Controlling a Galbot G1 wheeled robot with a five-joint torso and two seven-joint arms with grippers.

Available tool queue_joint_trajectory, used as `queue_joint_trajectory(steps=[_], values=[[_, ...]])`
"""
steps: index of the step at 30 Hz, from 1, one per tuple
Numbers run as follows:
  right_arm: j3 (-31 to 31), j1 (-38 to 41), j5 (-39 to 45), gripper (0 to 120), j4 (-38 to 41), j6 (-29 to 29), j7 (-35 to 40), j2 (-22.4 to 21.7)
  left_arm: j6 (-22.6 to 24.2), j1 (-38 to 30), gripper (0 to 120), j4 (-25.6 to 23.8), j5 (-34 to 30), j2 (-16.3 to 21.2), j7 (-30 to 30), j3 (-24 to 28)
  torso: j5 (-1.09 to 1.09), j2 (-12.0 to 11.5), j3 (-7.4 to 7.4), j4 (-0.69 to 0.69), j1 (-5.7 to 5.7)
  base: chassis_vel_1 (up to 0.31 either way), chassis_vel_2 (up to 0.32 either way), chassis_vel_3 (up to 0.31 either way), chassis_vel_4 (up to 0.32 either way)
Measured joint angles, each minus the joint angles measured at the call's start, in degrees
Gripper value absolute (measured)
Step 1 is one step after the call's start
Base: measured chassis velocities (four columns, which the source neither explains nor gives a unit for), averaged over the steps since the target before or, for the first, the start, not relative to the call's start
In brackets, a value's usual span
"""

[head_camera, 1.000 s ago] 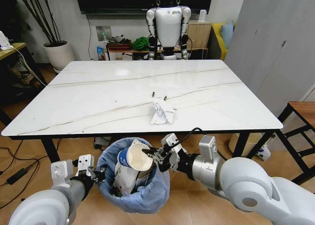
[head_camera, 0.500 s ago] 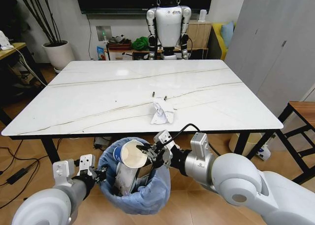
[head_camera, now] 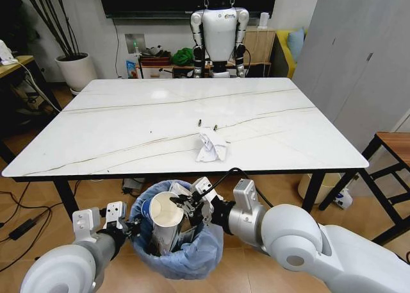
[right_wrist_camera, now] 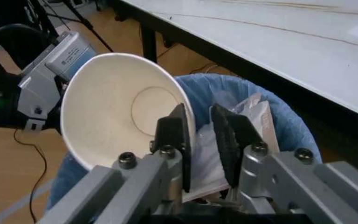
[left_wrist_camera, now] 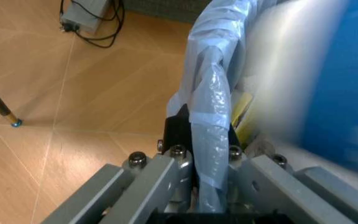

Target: Pick up the trash bin and place the trash from the table into it.

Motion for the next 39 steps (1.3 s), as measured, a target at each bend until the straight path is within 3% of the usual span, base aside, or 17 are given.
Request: queue_joint_trajectory(steps=[7,21,30,39], values=[[0.18,0.18,-1.35,38,-0.23,0.38,-0.58,-0.21,0.00,-0.33,0,0.24,-0.11,0.00,0.02,0.02,0.00,0.00,0.00,0.00,0.00,0.000,0.000,0.000,0.000],[8.75,-0.27,-0.61,95,1.90,2.12,-4.62,-5.12,0.00,0.03,0,-0.09,-0.11,-0.30,0.09,-0.33,0.01,0.01,0.00,-0.02,0.00,0.000,0.000,0.000,0.000],[16.03,1.62,7.87,100,-1.08,2.71,1.51,-3.23,0.00,1.65,0,-1.15,0.21,-0.69,0.10,-1.02,0.01,0.01,0.00,0.00,0.00,0.000,0.000,0.000,0.000],[15.97,3.45,11.98,100,-7.04,3.14,9.52,0.51,0.00,2.92,0,-1.72,0.70,-0.77,0.10,-1.18,0.00,0.01,0.00,0.00,0.00,0.000,0.000,0.000,0.000]])
